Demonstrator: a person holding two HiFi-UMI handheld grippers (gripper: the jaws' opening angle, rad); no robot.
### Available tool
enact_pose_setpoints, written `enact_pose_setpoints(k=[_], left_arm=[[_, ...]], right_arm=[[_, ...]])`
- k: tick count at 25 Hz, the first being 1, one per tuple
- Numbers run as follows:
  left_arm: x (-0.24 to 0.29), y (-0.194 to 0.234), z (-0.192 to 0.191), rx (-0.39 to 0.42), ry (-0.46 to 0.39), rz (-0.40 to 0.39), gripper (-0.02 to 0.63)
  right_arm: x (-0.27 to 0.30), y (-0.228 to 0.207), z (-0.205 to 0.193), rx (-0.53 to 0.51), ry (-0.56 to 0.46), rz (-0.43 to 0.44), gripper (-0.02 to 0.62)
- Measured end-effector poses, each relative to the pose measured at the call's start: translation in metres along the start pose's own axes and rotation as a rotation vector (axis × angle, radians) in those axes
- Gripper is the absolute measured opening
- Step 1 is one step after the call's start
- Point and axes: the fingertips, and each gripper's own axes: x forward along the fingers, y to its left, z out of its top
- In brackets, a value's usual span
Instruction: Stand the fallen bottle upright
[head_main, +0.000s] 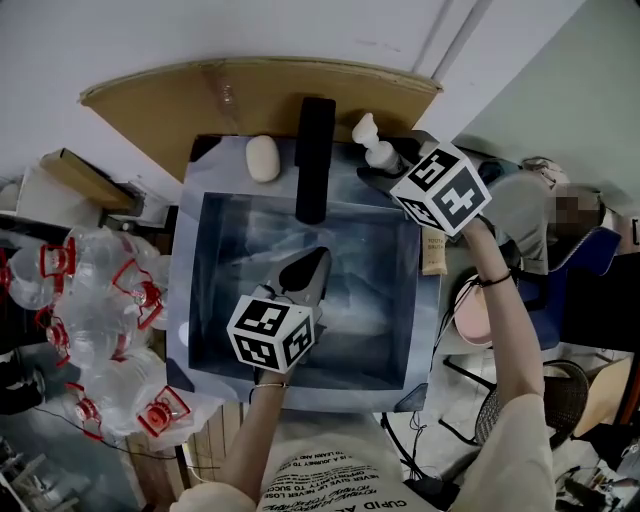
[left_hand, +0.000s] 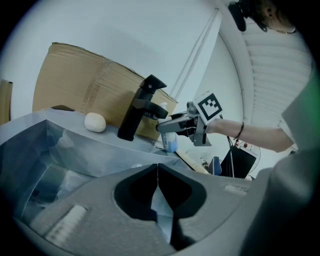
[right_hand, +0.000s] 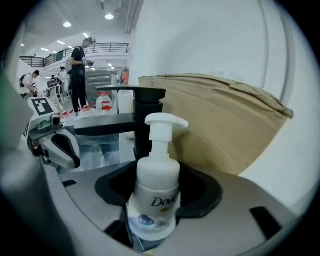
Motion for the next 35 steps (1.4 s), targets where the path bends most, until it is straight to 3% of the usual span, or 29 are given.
enact_pose_setpoints(k=[13, 21, 29, 35], left_arm=[[-0.011, -0.003, 0.003, 0.002, -0.015, 0.000, 0.025], [-0.013, -0.002, 0.005, 0.004, -0.029, 0.002, 0.025], [-0.015, 0.000, 0.008, 0.002, -0.049, 0.009, 0.025], [-0.013, 0.002, 0.006, -0.006, -0.044, 0.015, 0.025]], right_arm=[[-0.033, -0.016, 0.023, 0.269, -0.270, -0.122, 0.244], [-0.049, -0.024, 0.038, 0.406, -0.515, -0.277, 0.244], [-0.053, -0.020, 0.033, 0.422, -0.579, -0.420, 0.244], [-0.048, -0.015, 0.024, 0.435, -0.578, -0.468, 0.245]])
